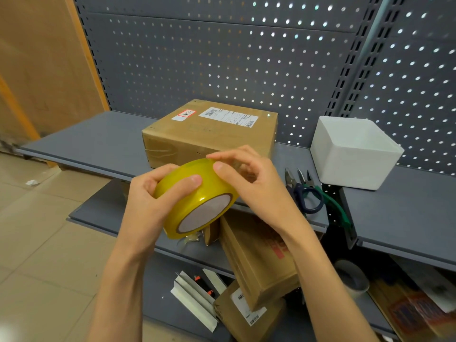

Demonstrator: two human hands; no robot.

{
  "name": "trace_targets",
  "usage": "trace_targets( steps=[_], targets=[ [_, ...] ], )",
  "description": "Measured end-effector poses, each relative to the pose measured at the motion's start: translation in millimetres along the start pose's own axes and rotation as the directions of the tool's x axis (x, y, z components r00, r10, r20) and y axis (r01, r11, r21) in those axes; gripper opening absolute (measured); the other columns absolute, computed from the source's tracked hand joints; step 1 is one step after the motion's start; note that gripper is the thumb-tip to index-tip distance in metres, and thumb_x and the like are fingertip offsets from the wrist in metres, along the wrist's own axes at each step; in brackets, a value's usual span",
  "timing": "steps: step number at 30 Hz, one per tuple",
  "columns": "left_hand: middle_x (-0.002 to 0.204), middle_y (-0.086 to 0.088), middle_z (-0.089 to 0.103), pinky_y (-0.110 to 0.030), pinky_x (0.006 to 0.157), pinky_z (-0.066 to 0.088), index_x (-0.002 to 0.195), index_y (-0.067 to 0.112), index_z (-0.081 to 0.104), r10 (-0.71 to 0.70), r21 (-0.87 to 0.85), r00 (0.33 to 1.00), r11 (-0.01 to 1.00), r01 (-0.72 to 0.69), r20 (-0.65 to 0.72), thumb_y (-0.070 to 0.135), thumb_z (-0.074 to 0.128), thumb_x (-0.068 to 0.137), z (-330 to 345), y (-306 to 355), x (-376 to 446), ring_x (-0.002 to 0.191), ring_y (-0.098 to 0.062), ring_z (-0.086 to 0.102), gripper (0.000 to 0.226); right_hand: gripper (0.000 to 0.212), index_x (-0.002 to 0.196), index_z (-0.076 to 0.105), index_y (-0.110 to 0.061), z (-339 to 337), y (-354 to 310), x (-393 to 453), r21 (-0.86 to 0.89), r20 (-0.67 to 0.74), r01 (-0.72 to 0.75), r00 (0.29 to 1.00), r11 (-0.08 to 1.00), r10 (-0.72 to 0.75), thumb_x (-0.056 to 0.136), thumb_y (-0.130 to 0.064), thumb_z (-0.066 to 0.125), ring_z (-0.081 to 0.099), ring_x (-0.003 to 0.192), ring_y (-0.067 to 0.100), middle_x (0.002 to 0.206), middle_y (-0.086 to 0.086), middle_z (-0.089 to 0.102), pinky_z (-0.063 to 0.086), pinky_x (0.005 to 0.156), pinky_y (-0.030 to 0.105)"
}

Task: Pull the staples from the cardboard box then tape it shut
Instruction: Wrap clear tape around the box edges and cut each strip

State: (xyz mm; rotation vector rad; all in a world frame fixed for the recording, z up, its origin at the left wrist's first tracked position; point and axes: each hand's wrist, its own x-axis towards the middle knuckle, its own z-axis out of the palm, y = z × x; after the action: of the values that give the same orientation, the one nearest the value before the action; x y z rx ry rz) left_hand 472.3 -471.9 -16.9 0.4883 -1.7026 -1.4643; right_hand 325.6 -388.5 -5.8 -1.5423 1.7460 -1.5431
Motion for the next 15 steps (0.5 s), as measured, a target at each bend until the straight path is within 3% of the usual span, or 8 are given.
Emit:
trace_targets(
  steps=[2, 6, 10, 15],
  targets=[
    [0.066, 0.002, 0.067, -0.019, 0.05, 0.049, 0.068, 0.028, 0.071, -0.007, -0.005, 1.0, 1.0, 0.007, -0.007, 0.047, 0.066, 0.058, -1.0, -0.4, -0.4, 0.06, -0.013, 0.065, 0.022, 0.012, 0.095, 0.072, -0.024, -0.6, -1.5, 0.2, -0.01, -0.014, 0.022, 1.0, 1.0, -0.022, 0.089, -0.026, 0.062, 0.045, 0.069, 0.001, 0.089, -0.003, 0.057, 0.038, 0.062, 0.021],
    [0.064, -0.001, 0.066, -0.02, 0.049, 0.049, 0.067, 0.024, 0.07, -0.016, -0.015, 1.0, 1.0, 0.016, 0.001, 0.045, 0.066, 0.058, -2.4, -2.5, 0.2, 0.057, -0.014, 0.063, 0.024, 0.014, 0.096, 0.071, -0.024, 0.2, 0.8, 2.0, -0.014, 0.003, 0.031, 1.0, 0.999, -0.031, 0.09, -0.03, 0.06, 0.05, 0.079, 0.031, 0.091, 0.009, 0.059, 0.042, 0.071, 0.037],
    [0.058, 0.0, 0.062, -0.02, 0.047, 0.047, 0.061, 0.021, 0.068, -0.02, -0.025, 1.0, 0.999, 0.021, 0.01, 0.045, 0.064, 0.062, -1.6, -2.5, 1.1, 0.052, -0.013, 0.06, 0.024, 0.016, 0.092, 0.07, -0.022, 1.7, 1.5, 1.5, -0.006, 0.04, 0.054, 0.998, 0.999, -0.054, 0.09, -0.031, 0.057, 0.054, 0.084, 0.023, 0.089, 0.007, 0.06, 0.043, 0.077, 0.036],
    [0.049, 0.008, 0.055, -0.016, 0.044, 0.042, 0.048, 0.023, 0.063, -0.047, -0.013, 0.998, 0.999, 0.048, 0.041, 0.043, 0.064, 0.06, -4.6, -0.4, 0.3, 0.046, -0.007, 0.054, 0.024, 0.018, 0.096, 0.074, -0.024, -9.1, -4.9, -0.8, -0.109, 0.137, 0.072, 0.989, 0.991, -0.057, 0.083, -0.032, 0.068, 0.057, 0.083, 0.006, 0.087, 0.002, 0.063, 0.045, 0.081, 0.025]
  ],
)
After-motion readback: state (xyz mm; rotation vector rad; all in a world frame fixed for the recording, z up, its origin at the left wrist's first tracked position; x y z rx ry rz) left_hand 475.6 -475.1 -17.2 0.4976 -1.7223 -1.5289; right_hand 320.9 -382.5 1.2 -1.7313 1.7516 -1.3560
